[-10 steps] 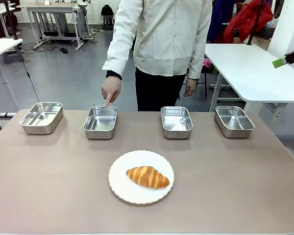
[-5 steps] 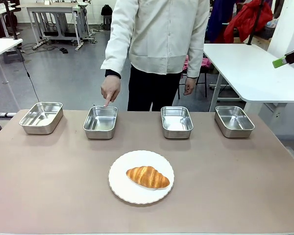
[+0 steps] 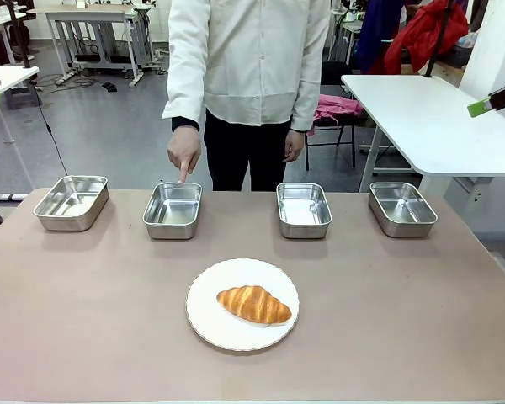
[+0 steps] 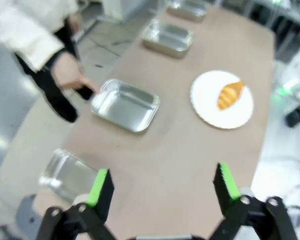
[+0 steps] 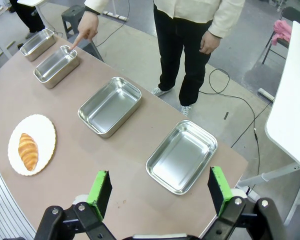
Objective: Place the bread in the container.
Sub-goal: Place the Butter Roll into the Airtight Container indicated by the human.
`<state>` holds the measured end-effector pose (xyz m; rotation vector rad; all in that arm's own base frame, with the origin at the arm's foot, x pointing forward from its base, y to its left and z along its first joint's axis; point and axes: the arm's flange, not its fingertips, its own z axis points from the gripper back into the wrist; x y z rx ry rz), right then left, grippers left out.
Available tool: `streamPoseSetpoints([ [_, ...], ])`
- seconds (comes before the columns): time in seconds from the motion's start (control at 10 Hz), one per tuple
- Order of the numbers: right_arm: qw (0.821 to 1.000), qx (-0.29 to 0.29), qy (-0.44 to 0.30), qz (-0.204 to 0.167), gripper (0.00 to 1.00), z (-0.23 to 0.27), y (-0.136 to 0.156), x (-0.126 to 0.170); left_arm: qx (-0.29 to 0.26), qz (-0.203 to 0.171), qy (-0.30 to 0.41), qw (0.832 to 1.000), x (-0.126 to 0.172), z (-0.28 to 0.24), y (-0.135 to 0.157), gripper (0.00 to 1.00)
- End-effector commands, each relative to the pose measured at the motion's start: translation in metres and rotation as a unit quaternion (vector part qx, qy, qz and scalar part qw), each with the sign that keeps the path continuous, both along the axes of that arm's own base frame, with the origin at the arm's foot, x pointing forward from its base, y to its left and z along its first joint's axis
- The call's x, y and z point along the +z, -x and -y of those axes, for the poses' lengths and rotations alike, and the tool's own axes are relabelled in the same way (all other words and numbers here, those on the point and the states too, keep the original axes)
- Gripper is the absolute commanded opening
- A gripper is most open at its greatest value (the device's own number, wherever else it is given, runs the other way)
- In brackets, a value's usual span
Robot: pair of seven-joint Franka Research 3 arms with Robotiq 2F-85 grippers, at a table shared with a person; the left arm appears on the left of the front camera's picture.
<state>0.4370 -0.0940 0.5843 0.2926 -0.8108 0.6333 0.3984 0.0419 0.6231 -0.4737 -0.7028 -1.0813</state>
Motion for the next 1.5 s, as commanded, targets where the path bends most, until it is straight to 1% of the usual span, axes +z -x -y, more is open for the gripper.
streamPoseSetpoints([
  [0.0, 1.0, 0.004, -0.01, 0.006, 1.0, 0.0, -0.001, -0.001, -0.104, 0.002, -0.053, 0.993, -0.015, 0.047, -0.005, 1.0],
  [0.1, 1.0, 0.004, -0.01, 0.006, 1.0, 0.0, -0.001, -0.001, -0.155, 0.02, -0.09, 0.984, -0.041, 0.093, -0.001, 1.0],
  [0.2, 1.0, 0.004, -0.01, 0.006, 1.0, 0.0, -0.001, -0.001, -0.203, 0.026, -0.123, 0.971, -0.068, 0.131, 0.005, 1.0],
  [0.3, 1.0, 0.004, -0.01, 0.006, 1.0, 0.0, -0.001, -0.001, -0.251, 0.029, -0.151, 0.956, -0.098, 0.168, 0.017, 1.0],
  [0.4, 1.0, 0.004, -0.01, 0.006, 1.0, 0.0, -0.001, -0.001, -0.293, 0.049, -0.164, 0.941, -0.123, 0.205, 0.03, 1.0],
  [0.5, 1.0, 0.004, -0.01, 0.006, 1.0, 0.0, -0.001, -0.001, -0.315, 0.069, -0.157, 0.934, -0.144, 0.236, 0.043, 1.0],
  [0.6, 1.0, 0.004, -0.01, 0.006, 1.0, 0.0, -0.001, -0.001, -0.31, 0.074, -0.146, 0.936, -0.159, 0.253, 0.049, 1.0],
  [0.7, 1.0, 0.004, -0.01, 0.006, 1.0, 0.0, -0.001, -0.001, -0.28, 0.078, -0.139, 0.947, -0.165, 0.263, 0.047, 1.0],
  [0.8, 1.0, 0.004, -0.01, 0.006, 1.0, 0.0, -0.001, -0.001, -0.246, 0.04, -0.141, 0.958, -0.162, 0.251, 0.041, 1.0],
  [0.9, 1.0, 0.004, -0.01, 0.006, 1.0, 0.0, -0.001, -0.001, -0.306, 0.06, -0.166, 0.935, -0.161, 0.268, 0.057, 1.0],
  [1.4, 1.0, 0.004, -0.01, 0.006, 1.0, 0.0, -0.001, -0.001, -0.306, 0.06, -0.166, 0.935, -0.161, 0.268, 0.057, 1.0],
])
